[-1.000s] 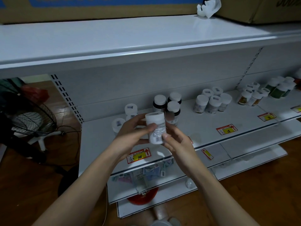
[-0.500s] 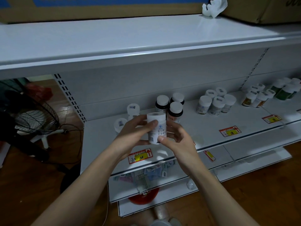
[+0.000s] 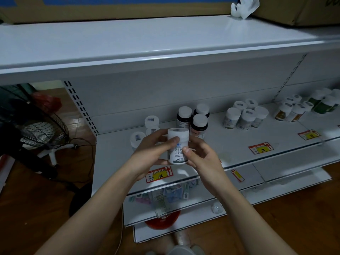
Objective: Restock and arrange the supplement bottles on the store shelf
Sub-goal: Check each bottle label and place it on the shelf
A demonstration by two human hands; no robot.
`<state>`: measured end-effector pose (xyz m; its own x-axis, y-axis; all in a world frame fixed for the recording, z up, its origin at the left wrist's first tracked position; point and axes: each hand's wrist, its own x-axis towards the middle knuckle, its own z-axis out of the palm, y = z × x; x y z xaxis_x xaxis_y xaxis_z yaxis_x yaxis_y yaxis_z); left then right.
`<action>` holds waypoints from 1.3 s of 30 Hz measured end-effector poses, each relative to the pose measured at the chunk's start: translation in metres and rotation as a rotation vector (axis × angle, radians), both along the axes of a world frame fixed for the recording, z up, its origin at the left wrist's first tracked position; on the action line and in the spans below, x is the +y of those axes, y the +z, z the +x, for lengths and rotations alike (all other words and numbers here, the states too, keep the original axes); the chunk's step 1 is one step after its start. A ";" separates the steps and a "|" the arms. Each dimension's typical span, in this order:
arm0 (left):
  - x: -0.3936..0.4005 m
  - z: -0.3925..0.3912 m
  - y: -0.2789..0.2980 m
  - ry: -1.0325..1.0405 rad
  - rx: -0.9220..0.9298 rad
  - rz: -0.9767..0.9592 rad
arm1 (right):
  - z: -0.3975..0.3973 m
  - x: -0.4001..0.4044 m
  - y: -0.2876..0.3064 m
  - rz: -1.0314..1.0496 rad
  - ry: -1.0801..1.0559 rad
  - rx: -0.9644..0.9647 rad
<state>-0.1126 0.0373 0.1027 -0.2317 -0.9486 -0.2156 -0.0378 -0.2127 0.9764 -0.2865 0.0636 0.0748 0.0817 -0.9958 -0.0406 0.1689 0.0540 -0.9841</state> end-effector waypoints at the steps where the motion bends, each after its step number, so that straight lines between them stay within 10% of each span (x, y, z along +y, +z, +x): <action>1: 0.000 0.000 0.000 0.005 -0.009 -0.001 | 0.000 0.000 0.000 -0.003 0.005 -0.005; 21: 0.009 0.014 0.023 -0.148 0.056 -0.327 | -0.010 -0.001 0.022 -0.221 0.102 -0.060; 39: 0.004 0.019 0.032 -0.147 0.039 -0.176 | -0.004 -0.009 0.034 -0.132 0.133 0.075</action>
